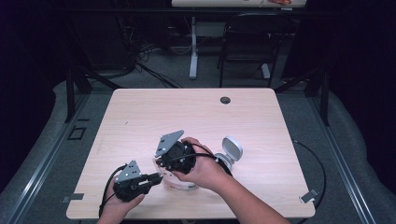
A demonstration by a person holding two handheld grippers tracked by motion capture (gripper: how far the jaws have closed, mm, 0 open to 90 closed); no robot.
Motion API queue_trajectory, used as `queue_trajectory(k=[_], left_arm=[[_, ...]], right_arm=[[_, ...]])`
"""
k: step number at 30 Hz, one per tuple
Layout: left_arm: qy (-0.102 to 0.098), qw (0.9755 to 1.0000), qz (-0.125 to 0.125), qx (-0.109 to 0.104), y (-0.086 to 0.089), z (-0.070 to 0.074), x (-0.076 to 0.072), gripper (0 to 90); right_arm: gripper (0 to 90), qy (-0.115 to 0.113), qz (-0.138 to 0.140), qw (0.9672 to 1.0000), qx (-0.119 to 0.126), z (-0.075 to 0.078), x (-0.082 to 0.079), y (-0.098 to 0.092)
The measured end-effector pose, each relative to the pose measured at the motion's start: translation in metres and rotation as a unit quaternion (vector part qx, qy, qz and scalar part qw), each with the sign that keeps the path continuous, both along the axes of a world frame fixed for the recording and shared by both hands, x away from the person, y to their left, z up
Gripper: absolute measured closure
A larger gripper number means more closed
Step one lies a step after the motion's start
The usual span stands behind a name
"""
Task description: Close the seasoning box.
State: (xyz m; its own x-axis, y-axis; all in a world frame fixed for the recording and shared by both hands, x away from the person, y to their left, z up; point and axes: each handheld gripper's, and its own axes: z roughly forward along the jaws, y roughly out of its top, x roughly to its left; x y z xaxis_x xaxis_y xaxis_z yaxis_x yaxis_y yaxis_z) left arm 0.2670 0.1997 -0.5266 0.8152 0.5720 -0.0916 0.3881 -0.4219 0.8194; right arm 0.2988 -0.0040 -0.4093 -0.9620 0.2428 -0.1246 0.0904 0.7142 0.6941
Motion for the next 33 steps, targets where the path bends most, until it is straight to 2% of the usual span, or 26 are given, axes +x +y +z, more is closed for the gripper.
queue_trajectory(k=[4,11,18,25,33], left_arm=[[0.007,1.0000,-0.001,-0.007,-0.001,-0.001,-0.001,79.6],[0.009,0.9999,-0.010,-0.005,-0.003,-0.002,-0.001,77.1],[0.016,0.9995,-0.028,-0.004,-0.006,-0.004,0.000,68.3],[0.023,0.9990,-0.039,0.003,-0.011,-0.008,0.000,62.4],[0.029,0.9979,-0.058,0.002,-0.015,-0.015,0.003,55.8]], right_arm=[[90.0,-0.003,0.006,1.0000,0.003,0.000,-0.001,-0.002],[90.0,0.001,0.012,0.9999,0.011,0.002,-0.001,-0.010],[90.0,-0.003,0.017,0.9998,0.013,0.004,-0.003,-0.016],[90.0,0.000,0.021,0.9992,0.034,0.011,-0.004,-0.022],[90.0,-0.007,0.024,0.9990,0.037,0.018,-0.007,-0.025]])
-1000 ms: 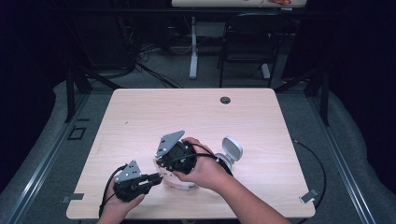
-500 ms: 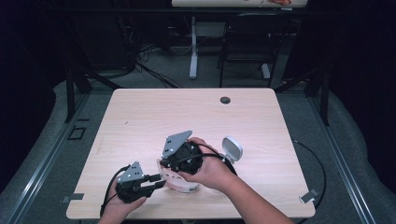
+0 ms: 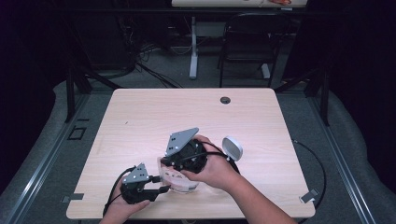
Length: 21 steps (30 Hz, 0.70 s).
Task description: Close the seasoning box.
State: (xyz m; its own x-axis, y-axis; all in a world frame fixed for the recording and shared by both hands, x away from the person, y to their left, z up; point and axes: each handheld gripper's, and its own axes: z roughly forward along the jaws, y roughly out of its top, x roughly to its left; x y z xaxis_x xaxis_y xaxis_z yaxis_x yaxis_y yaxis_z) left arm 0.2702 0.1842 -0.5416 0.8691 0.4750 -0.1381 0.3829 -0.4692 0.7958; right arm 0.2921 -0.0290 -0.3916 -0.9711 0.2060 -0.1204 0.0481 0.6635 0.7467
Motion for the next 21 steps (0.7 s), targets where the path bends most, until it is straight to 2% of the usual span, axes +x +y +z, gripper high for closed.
queue_trajectory(k=[7,12,21], left_arm=[[0.000,1.0000,-0.007,-0.003,-0.003,-0.005,0.003,51.1],[0.008,0.9997,-0.014,-0.021,-0.004,-0.007,0.006,48.8],[0.001,0.9992,-0.027,-0.029,-0.008,-0.008,0.008,45.5]], right_arm=[[90.0,-0.005,0.003,1.0000,0.006,0.007,-0.003,-0.001],[90.0,-0.008,0.004,0.9999,0.009,0.011,-0.005,-0.003],[90.0,-0.013,0.010,0.9998,0.014,0.017,-0.008,-0.002]])
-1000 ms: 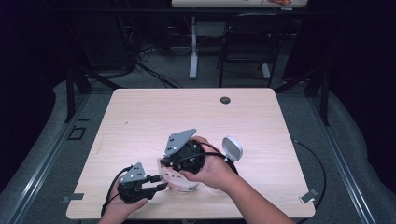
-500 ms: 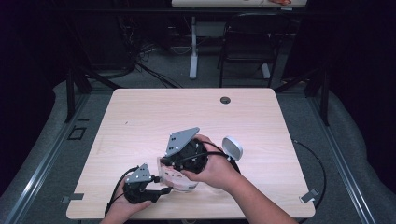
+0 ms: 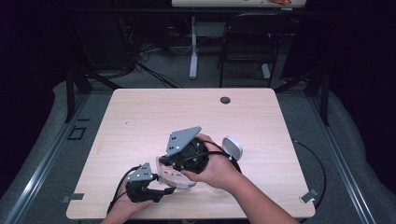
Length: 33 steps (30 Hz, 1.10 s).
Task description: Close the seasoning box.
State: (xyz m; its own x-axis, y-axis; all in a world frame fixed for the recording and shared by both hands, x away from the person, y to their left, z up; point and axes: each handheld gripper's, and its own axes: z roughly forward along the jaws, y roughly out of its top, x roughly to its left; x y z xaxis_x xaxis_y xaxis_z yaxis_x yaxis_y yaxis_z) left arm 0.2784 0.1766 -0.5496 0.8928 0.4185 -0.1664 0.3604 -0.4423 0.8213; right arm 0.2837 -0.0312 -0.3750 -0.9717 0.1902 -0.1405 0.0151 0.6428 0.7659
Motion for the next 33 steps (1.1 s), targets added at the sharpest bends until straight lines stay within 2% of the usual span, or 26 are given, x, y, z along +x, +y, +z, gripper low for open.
queue_trajectory(k=[2,6,12,21,33], left_arm=[[0.004,1.0000,-0.001,-0.002,-0.0012,-0.0009,-0.0002,44.8],[-0.003,1.0000,-0.007,0.006,-0.0024,-0.0016,0.0004,44.5],[-0.001,0.9999,-0.013,-0.001,-0.0025,-0.0014,0.0008,45.6],[0.005,1.0000,-0.008,-0.002,-0.0028,0.0008,0.0009,55.2],[0.020,0.9998,-0.008,-0.001,-0.0025,0.0046,0.0015,62.6]], right_arm=[[90.0,0.000,0.002,1.0000,0.003,0.0017,-0.0005,-0.0001],[90.0,-0.003,0.005,1.0000,0.005,0.0051,-0.0024,0.0007],[90.0,-0.005,0.004,0.9999,0.009,0.0084,-0.0018,-0.0003],[90.0,-0.004,0.005,0.9999,0.016,0.0093,-0.0024,-0.0022],[90.0,-0.002,0.009,0.9997,0.022,0.0100,-0.0040,-0.0039]])
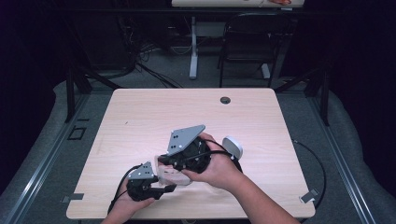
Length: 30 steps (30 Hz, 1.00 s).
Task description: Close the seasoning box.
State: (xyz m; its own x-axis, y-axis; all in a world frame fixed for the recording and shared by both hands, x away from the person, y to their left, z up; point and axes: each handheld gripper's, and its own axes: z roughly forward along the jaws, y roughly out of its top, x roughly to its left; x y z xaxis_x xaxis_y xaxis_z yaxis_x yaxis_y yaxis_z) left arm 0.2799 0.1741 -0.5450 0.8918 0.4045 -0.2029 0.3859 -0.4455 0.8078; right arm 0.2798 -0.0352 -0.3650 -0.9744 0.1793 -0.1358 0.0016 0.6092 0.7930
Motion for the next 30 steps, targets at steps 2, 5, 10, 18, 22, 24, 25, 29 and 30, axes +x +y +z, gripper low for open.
queue_trajectory(k=[2,5,10,18,22,24,25,29,30], left_arm=[[-0.001,1.0000,0.000,0.002,0.001,0.001,0.000,64.0],[0.002,1.0000,-0.003,0.004,0.001,0.002,0.000,65.6],[0.005,0.9999,-0.008,0.010,0.002,0.005,0.000,67.7],[0.013,0.9995,-0.011,0.028,0.001,0.009,0.000,70.0],[0.015,0.9989,-0.012,0.043,0.001,0.013,0.000,70.3],[0.018,0.9984,-0.018,0.051,0.000,0.015,0.002,70.4],[0.018,0.9983,-0.019,0.051,0.000,0.015,0.002,70.4],[0.025,0.9977,-0.024,0.059,-0.001,0.016,0.004,70.4],[0.025,0.9976,-0.023,0.060,-0.002,0.017,0.004,70.4]], right_arm=[[90.0,0.000,0.001,1.0000,0.002,0.000,0.000,-0.001],[90.0,0.000,0.000,1.0000,0.005,0.000,-0.001,-0.003],[90.0,0.003,-0.002,1.0000,0.008,0.000,-0.001,-0.008],[89.9,0.008,-0.002,0.9998,0.017,-0.002,-0.001,-0.017],[89.8,0.012,-0.003,0.9997,0.022,-0.004,0.001,-0.021],[89.8,0.011,-0.002,0.9997,0.023,-0.004,0.001,-0.023],[89.8,0.011,-0.002,0.9996,0.024,-0.004,0.001,-0.025],[89.8,0.014,-0.005,0.9995,0.028,-0.006,0.003,-0.028],[89.8,0.014,-0.005,0.9995,0.027,-0.006,0.003,-0.029]])
